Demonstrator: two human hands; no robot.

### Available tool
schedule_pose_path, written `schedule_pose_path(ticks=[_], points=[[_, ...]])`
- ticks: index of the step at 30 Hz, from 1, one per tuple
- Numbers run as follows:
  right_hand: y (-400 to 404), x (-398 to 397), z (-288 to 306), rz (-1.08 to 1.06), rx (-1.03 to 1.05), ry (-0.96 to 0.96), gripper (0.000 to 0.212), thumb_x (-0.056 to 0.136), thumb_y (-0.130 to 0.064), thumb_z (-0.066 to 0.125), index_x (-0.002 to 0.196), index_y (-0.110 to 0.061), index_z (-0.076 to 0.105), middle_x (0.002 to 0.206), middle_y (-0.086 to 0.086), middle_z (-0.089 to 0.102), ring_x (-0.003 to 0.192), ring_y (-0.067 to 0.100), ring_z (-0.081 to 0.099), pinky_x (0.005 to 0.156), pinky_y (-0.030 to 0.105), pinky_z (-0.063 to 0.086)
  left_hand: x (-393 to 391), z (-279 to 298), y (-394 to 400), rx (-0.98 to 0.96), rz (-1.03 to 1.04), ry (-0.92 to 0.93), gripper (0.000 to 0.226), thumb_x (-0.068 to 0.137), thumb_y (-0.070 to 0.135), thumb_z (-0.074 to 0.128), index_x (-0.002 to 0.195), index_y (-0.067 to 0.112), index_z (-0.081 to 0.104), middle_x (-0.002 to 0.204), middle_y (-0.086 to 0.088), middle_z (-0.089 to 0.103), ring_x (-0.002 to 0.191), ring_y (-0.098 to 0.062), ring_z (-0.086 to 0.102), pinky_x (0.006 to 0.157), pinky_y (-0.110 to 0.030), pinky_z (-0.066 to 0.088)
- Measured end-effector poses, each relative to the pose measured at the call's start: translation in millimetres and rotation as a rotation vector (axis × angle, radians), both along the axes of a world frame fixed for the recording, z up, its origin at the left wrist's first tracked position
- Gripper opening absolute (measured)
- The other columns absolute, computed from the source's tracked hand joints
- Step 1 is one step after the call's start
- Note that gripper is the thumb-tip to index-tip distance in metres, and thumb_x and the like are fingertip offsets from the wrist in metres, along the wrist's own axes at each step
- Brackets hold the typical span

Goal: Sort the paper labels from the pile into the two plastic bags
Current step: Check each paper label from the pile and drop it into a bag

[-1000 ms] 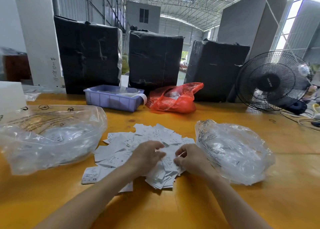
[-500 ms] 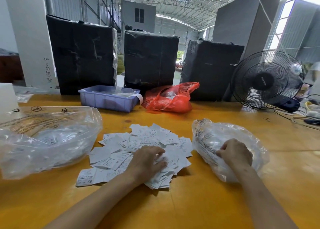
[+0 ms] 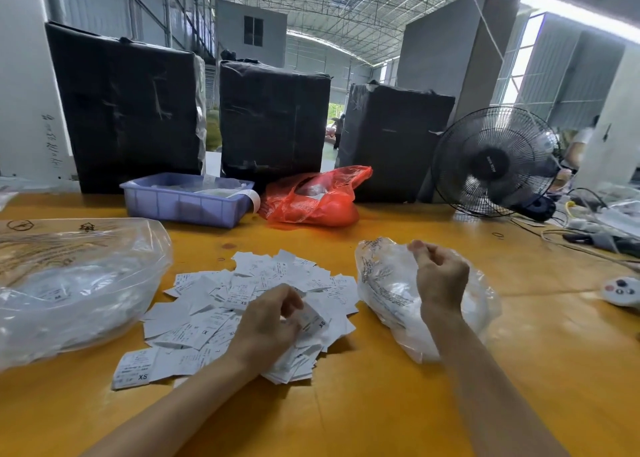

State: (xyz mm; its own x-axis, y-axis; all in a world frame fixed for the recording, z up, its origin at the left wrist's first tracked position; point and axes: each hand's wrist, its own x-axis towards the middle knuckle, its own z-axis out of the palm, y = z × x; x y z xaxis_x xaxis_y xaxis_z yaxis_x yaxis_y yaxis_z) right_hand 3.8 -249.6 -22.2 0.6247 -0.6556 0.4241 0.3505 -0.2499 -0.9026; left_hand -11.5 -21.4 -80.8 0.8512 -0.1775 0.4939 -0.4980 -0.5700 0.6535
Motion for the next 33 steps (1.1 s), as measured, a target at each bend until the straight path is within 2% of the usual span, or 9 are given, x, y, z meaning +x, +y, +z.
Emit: schedule_pose_path(ticks=[4,8,13,16,18,22,27,29,33], points=[[23,-9,6,0.394,0.564,-0.011,0.006,0.086,-0.01,0.065,0.081,-0.007,0.066,0.07,0.004,0.069,0.063,0.012,0.064,0.055,0.019,0.054,1,7,4,-0.138,0.032,0.051,0.021,0.078,0.0,0.071,0.077,0.015,0.058,0.066,0.004,0.059,0.057,-0.003,0.053,0.053,-0.013,0.042],[55,-16,4,0.692,0.756,0.088,0.009,0.084,-0.003,0.062,0.078,0.001,0.067,0.068,0.01,0.07,0.059,0.014,0.068,0.052,0.021,0.055,5,22,13,-0.328,0.091,0.083,0.024,0.081,-0.002,0.067,0.073,0.02,0.069,0.074,0.004,0.07,0.072,-0.011,0.065,0.065,-0.028,0.053],[80,-23,-4,0.76,0.581,0.257,0.019,0.07,-0.021,0.073,0.08,-0.004,0.069,0.078,0.005,0.074,0.066,0.014,0.067,0.051,0.02,0.053,5,29,15,-0.283,0.137,-0.038,0.018,0.092,0.022,0.058,0.082,0.015,0.071,0.083,0.007,0.065,0.08,-0.003,0.058,0.066,-0.022,0.046],[89,-24,-12,0.677,0.418,0.264,0.017,0.081,-0.02,0.07,0.081,-0.004,0.066,0.075,0.002,0.073,0.064,0.01,0.067,0.051,0.019,0.051,-2,36,15,-0.229,-0.013,-0.066,0.067,0.079,0.076,0.036,0.079,0.019,0.07,0.085,0.006,0.062,0.086,-0.004,0.054,0.075,-0.023,0.041],[94,-26,-15,0.643,0.346,0.228,0.021,0.085,-0.019,0.067,0.083,0.002,0.063,0.074,0.006,0.07,0.06,0.009,0.066,0.052,0.02,0.051,-4,38,12,-0.117,-0.034,-0.068,0.065,0.067,0.086,0.037,0.079,0.03,0.068,0.085,0.015,0.06,0.087,0.003,0.052,0.077,-0.019,0.039],[97,-28,-17,0.62,0.162,0.199,0.024,0.085,-0.021,0.068,0.076,0.001,0.063,0.066,0.007,0.063,0.055,0.01,0.063,0.051,0.019,0.049,-2,34,7,-0.106,-0.029,-0.007,0.037,0.072,0.055,0.07,0.081,0.019,0.074,0.08,0.012,0.066,0.075,0.006,0.056,0.066,-0.01,0.041],[97,-28,-17,0.631,0.033,0.261,0.03,0.085,-0.036,0.065,0.072,-0.009,0.068,0.07,0.005,0.066,0.065,0.014,0.061,0.06,0.026,0.049,0,39,14,-0.193,-0.144,0.133,0.016,0.081,0.023,0.073,0.079,0.007,0.074,0.075,0.0,0.07,0.064,0.003,0.057,0.062,-0.008,0.042],[95,-27,-17,0.69,0.065,0.316,0.025,0.083,-0.035,0.067,0.077,-0.011,0.068,0.077,0.006,0.068,0.069,0.015,0.063,0.066,0.029,0.051,0,41,18,-0.196,-0.185,0.199,0.016,0.08,0.021,0.073,0.079,0.006,0.074,0.076,-0.005,0.071,0.065,-0.001,0.058,0.064,-0.013,0.044],[92,-27,-16,0.851,0.203,0.39,0.012,0.081,-0.003,0.069,0.092,-0.003,0.063,0.08,0.012,0.065,0.072,0.02,0.063,0.072,0.033,0.052,1,39,23,-0.219,-0.22,0.271,0.008,0.08,0.017,0.073,0.075,0.01,0.073,0.077,-0.012,0.071,0.074,-0.016,0.063,0.076,-0.037,0.051]])
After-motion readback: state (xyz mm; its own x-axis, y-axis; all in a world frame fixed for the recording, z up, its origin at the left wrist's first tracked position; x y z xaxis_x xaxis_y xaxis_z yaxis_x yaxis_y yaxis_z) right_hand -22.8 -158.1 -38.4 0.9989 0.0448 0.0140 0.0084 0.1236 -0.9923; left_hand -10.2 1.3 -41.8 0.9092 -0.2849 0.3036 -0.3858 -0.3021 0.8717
